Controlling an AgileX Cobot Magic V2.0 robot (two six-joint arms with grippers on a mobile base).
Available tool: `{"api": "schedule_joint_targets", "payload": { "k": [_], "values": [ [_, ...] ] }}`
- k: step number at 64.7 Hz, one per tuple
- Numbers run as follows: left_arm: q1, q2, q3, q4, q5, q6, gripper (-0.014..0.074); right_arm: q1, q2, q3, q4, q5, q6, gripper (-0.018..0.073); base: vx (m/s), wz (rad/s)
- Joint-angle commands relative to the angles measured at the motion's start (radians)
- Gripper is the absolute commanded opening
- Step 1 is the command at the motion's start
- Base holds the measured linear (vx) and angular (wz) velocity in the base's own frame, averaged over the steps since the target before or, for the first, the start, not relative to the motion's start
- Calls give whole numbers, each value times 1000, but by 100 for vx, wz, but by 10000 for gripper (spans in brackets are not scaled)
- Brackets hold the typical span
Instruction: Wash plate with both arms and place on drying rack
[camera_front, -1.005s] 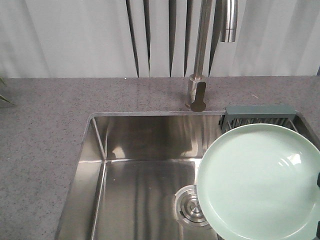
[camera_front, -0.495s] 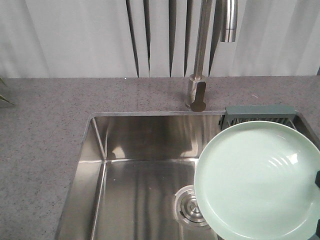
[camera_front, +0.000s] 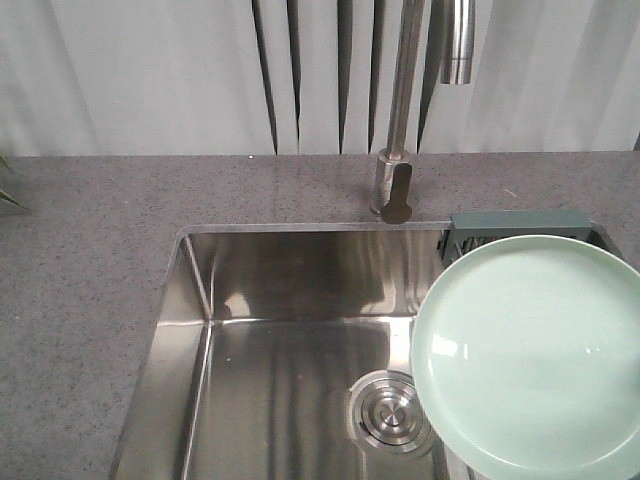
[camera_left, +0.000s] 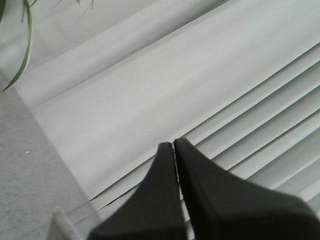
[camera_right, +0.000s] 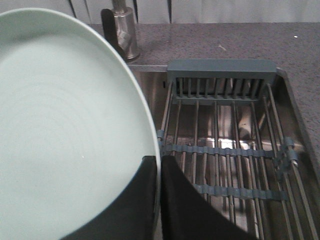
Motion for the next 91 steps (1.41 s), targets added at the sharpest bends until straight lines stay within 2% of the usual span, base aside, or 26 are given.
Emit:
{"api": "schedule_joint_targets", "payload": {
  "k": [1,10,15,21,27,35,41,49,53,61,72,80,85,91],
  "values": [
    [1,-15,-93,30,-78,-42,-6,-7,-19,-52,-118,-54,126,-1,0,0],
    [0,-1,-182,122,-77,-48,-6,-7,-42,-92,-324,-27,262,-1,0,0],
    [-2,40,-225,159,-75,-49,-6,-7,-44,-107,-394,-3,296,-1,0,0],
    [-26,120,-272,213,-75,-86,-6,-7,-44,-110,-428,17,309,-1,0,0],
    [-71,235,-317,330,-87,-116,-6,-7,-44,-110,-429,21,319,-1,0,0],
    [-145,418,-365,531,-225,-217,-6,-7,-44,-110,-432,21,319,-1,0,0],
    [-182,578,-407,734,-354,-290,-6,-7,-44,-110,-432,21,319,-1,0,0],
    [-188,811,-503,978,-463,-420,6,-7,-44,-110,-432,22,319,-1,0,0],
    [-188,913,-561,1074,-515,-458,29,-7,-44,-110,-432,22,318,-1,0,0],
    [-188,1101,-693,1227,-585,-529,131,-7,-44,-110,-432,22,318,-1,0,0],
    [-188,1322,-873,1379,-676,-684,385,-7,-44,-110,-432,21,318,-1,0,0],
    [-188,1475,-1008,1493,-760,-813,529,-7,-44,-110,-432,20,318,-1,0,0],
    [-189,1574,-1104,1546,-816,-872,575,-7,-44,-110,-432,20,318,-1,0,0],
    [-190,1683,-1206,1586,-876,-934,580,-7,-44,-110,-432,17,318,-1,0,0]
  ]
}}
